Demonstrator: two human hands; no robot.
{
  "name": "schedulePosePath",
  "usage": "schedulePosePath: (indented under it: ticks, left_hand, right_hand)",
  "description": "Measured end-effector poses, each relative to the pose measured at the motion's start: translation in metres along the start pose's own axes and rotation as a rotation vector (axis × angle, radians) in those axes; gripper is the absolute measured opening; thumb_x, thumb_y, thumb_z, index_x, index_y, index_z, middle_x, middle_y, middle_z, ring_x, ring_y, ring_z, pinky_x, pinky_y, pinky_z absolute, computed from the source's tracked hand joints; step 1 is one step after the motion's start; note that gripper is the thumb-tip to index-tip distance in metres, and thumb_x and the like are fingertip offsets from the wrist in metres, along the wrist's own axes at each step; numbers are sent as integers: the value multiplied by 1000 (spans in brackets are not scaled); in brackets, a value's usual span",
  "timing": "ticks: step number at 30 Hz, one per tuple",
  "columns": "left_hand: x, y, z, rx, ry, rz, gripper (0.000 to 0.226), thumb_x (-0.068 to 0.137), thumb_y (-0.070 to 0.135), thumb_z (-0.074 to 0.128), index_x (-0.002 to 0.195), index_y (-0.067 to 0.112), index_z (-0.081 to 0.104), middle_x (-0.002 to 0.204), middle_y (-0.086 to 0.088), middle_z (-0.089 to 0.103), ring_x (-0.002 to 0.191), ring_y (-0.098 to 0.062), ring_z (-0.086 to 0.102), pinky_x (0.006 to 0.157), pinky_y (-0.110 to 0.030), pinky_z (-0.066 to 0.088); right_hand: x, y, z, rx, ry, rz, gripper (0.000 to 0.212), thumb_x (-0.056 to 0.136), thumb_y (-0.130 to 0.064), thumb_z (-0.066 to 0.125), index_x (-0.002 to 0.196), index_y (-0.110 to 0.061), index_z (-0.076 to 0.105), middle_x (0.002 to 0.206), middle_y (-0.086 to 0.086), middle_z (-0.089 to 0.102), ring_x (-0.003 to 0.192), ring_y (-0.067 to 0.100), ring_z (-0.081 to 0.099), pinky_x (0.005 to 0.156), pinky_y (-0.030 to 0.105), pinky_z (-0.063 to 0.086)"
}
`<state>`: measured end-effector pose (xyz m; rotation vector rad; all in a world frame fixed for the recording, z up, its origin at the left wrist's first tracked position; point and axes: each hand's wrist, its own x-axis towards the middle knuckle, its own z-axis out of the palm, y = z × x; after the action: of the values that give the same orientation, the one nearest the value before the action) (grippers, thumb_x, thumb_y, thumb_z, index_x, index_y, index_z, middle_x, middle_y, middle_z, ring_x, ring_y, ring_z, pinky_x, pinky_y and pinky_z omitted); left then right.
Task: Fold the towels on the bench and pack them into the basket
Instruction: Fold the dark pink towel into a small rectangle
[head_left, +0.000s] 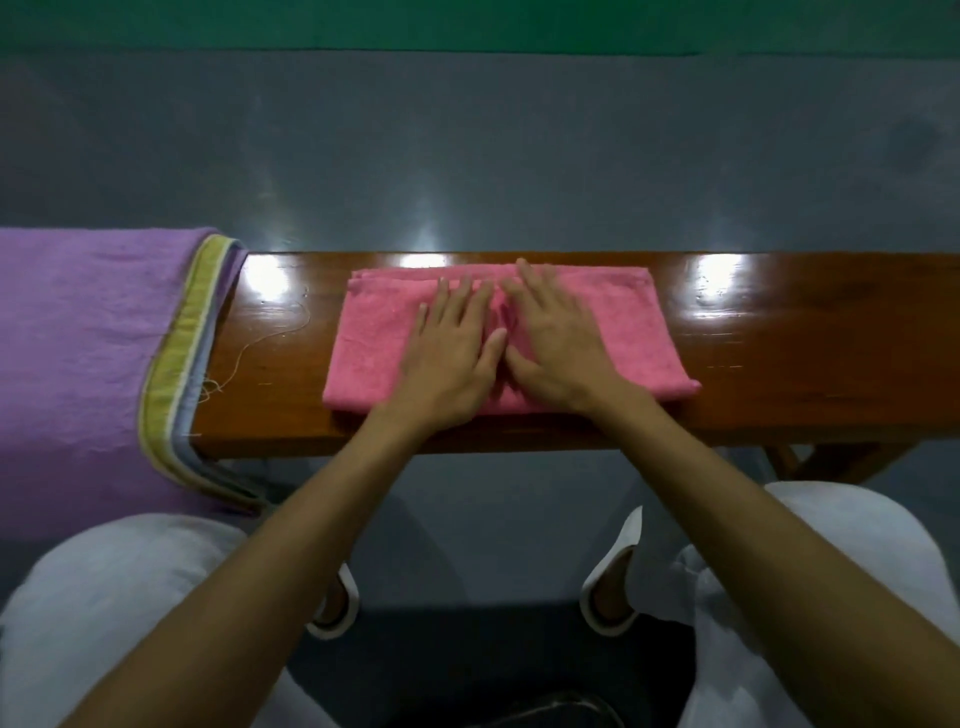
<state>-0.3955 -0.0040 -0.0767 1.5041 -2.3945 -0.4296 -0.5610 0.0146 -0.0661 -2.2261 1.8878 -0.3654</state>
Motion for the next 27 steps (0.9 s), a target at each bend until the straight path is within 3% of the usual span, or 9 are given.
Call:
schedulePosePath:
  ticks: [3,6,14,22,27]
  left_hand:
    - [-3,-2,9,110,-64,-48,65,107,52,11,165,24,0,172,-3,-9,158,-23,-15,127,-45,-11]
    - [-6,-12,8,170,-45,-101,65,108,55,11,164,27,-6,171,-4,-15,157,-23,-18,127,-46,-12]
    - [-18,-57,-10,234,1,-260,72,105,61,9,164,23,-6,171,-8,-13,157,-25,-14,127,-52,-4]
    - [-28,-70,-15,218,19,-321,71,105,60,10,165,24,-5,172,-5,-9,158,-31,-11,124,-52,-7]
    - [-27,-68,-16,218,10,-332,72,105,61,12,164,23,-6,172,-6,-9,157,-33,-12,124,-54,-7]
  right_hand:
    - [-4,6,13,-133,-89,6,72,98,-52,17,164,-26,5,172,3,-5,158,24,-7,127,52,-5]
    - [-9,13,14,-175,-75,52,74,100,-66,9,163,-31,-4,170,1,-13,157,23,-14,126,51,-8]
    - [-18,68,-2,-213,-56,313,78,97,-70,3,163,-29,-6,170,3,-14,157,25,-14,126,56,-4]
    - [-24,69,-6,-165,-33,308,76,99,-65,0,162,-23,-6,170,5,-13,156,21,-16,126,55,-4]
    - [-25,69,-8,-150,-45,301,71,104,-59,10,163,-21,-1,171,6,-11,156,22,-14,126,54,-3]
